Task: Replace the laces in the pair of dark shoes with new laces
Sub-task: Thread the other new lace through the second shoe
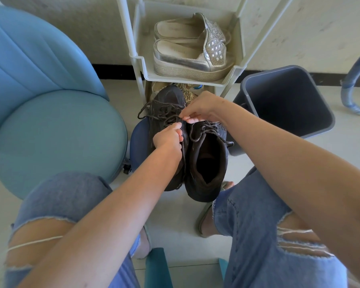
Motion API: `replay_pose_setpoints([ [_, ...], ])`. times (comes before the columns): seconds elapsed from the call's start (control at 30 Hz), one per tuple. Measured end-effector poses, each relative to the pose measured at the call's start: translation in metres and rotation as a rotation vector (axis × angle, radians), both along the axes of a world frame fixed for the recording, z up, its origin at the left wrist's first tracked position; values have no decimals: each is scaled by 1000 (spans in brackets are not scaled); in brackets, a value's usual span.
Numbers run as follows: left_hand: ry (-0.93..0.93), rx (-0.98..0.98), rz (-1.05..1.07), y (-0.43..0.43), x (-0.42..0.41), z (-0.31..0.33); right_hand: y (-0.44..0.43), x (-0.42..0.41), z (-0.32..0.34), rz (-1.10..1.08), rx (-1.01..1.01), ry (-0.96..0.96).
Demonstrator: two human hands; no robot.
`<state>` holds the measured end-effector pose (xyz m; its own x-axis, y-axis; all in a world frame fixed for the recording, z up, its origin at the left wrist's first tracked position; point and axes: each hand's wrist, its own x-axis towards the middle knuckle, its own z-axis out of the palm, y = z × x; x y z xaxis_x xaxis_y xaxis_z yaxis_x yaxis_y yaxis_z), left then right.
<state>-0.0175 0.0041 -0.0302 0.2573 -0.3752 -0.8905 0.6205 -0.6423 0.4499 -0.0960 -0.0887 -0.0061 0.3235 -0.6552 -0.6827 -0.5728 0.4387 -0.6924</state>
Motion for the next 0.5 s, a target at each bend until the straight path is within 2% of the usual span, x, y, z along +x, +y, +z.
replay_pose_setpoints([
  [0.33,85,-12,121,-7,2,-9,1,1,-1,116,-173,6],
  [0.5,-43,11,42,-4,-3,-6,-2,-1,-1,102,-181,-10],
])
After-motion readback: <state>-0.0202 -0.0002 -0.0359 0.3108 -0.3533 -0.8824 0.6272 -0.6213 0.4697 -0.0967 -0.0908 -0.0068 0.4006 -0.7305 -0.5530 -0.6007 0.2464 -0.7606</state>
